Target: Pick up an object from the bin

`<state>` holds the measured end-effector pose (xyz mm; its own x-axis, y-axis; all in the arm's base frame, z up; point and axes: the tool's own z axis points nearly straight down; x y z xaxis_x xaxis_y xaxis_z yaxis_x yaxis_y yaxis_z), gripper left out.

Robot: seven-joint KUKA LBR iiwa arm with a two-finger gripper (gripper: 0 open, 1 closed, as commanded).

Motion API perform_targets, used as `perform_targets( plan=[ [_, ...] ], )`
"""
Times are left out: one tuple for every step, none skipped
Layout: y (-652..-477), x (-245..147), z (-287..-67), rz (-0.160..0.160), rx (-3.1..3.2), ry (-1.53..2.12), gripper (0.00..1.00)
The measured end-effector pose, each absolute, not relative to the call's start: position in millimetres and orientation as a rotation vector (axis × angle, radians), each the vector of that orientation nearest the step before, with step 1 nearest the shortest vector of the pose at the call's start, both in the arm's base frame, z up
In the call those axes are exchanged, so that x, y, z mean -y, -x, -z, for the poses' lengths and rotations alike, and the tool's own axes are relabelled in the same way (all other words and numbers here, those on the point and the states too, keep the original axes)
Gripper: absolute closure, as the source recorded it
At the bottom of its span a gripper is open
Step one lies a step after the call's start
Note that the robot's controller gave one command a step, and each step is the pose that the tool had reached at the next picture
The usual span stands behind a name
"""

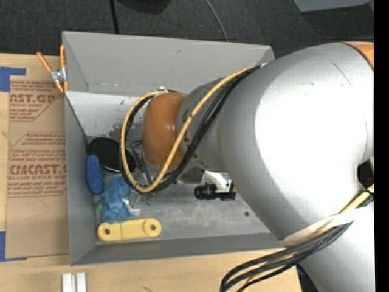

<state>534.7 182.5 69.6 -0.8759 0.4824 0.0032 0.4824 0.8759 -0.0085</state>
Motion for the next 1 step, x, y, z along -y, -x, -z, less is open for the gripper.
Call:
perform_targets(
  plan=[
    [-534.7, -182.5, -69.6, -0.012, 3.037, 0.781, 1.00]
  ],
)
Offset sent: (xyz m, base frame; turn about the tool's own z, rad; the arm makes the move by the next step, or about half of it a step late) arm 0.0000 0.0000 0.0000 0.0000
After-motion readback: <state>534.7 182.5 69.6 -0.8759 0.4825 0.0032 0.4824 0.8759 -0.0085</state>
